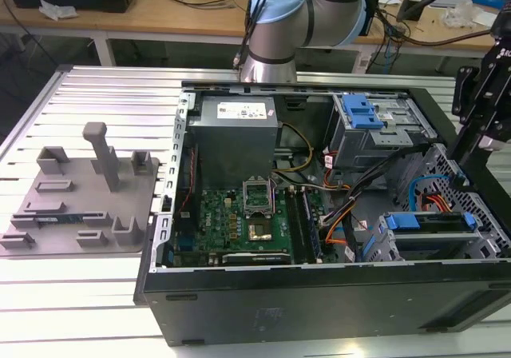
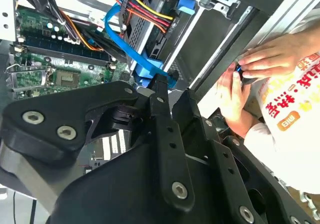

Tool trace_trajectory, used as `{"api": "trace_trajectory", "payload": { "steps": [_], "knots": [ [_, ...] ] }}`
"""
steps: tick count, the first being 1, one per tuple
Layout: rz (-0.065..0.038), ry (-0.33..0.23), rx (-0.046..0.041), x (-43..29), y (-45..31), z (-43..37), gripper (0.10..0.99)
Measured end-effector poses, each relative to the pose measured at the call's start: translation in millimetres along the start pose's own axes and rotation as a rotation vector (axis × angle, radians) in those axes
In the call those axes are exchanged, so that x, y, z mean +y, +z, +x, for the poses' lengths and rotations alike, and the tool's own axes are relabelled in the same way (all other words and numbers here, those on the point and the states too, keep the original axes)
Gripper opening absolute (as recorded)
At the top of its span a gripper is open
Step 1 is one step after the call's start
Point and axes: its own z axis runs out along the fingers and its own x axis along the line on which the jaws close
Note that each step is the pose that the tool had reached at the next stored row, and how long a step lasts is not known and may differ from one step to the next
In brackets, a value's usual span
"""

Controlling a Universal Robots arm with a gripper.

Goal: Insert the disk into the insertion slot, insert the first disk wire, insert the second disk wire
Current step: 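Insert the second disk wire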

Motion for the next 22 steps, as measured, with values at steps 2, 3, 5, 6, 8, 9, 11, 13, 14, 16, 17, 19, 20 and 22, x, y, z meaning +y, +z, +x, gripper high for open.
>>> {"api": "trace_trajectory", "payload": {
  "steps": [2, 3, 5, 6, 8, 9, 11, 13, 14, 16, 17, 19, 20, 22],
  "knots": [
    [0.0, -0.008, 0.0018, -0.9, 3.5, -0.5, 0.314],
    [0.002, -0.011, 0.0027, -1.1, 4.0, -0.7, 0.314],
    [0.005, -0.019, 0.0043, -1.2, 4.9, -0.5, 0.314],
    [0.005, -0.02, 0.0046, -1.4, 5.6, 0.1, 0.314],
    [0.005, -0.02, 0.0046, -2.2, 8.0, 2.7, 0.314],
    [0.005, -0.02, 0.0044, -2.7, 9.7, 3.6, 0.314],
    [0.005, -0.02, 0.0045, -3.6, 14.2, 1.7, 0.314],
    [0.005, -0.02, 0.0046, -4.1, 16.7, 0.6, 0.314],
    [0.005, -0.02, 0.0047, -4.2, 17.1, 0.4, 0.314],
    [0.005, -0.02, 0.0049, -4.3, 17.5, 0.3, 0.314],
    [0.005, -0.02, 0.0047, -4.3, 17.8, 0.2, 0.314],
    [0.005, -0.02, 0.0047, -4.4, 18.2, -0.1, 0.231],
    [0.005, -0.02, 0.0047, -4.4, 18.3, -0.1, 0.169],
    [0.005, -0.02, 0.0047, -4.4, 18.5, -0.1, 0.161]
  ]
}}
